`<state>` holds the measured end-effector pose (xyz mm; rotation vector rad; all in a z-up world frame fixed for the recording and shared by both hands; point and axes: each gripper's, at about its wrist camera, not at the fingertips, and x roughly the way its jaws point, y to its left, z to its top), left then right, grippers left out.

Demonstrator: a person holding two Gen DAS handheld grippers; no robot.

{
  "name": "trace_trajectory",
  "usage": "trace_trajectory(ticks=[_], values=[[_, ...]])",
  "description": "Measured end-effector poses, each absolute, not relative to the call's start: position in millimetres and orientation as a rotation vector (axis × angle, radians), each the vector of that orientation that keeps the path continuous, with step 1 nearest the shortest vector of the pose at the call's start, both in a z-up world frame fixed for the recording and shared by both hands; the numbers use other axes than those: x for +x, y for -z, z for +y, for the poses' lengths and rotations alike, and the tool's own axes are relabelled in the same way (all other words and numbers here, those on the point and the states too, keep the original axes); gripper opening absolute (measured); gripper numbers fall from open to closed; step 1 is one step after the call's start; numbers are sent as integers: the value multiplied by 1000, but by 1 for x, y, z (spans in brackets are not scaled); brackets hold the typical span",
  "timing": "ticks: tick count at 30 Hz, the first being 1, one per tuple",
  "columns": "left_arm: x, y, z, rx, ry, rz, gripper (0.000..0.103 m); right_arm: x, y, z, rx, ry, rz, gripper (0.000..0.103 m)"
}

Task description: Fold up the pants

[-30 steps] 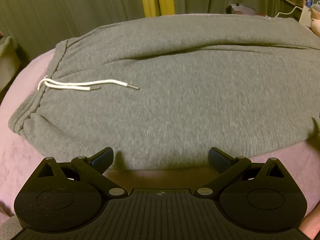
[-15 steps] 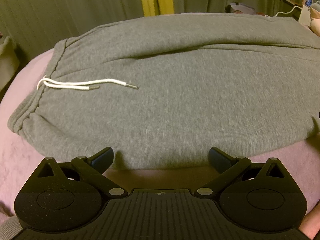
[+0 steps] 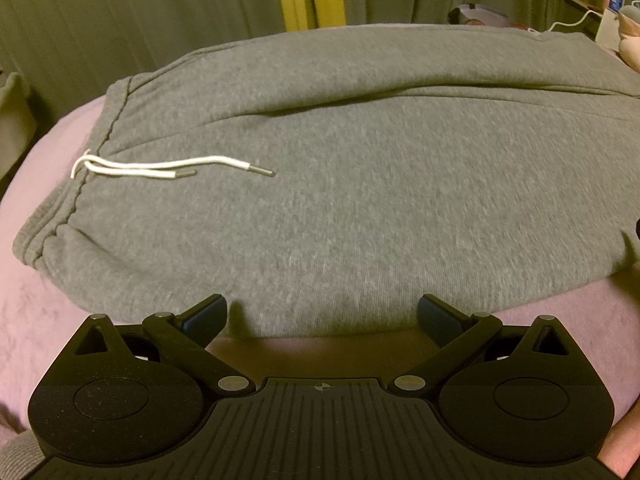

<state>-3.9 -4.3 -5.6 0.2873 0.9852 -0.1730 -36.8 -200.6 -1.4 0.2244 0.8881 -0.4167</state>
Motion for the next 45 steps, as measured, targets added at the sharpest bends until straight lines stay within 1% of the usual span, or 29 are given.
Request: trace_trajectory(ticks=[32,45], values=[[-3,6,-5,301,182,998,103,-36,1,-197,215,411,894,99],[2,3,-1,269,184,1037,103,-33,0,-194,212,382,917,99]])
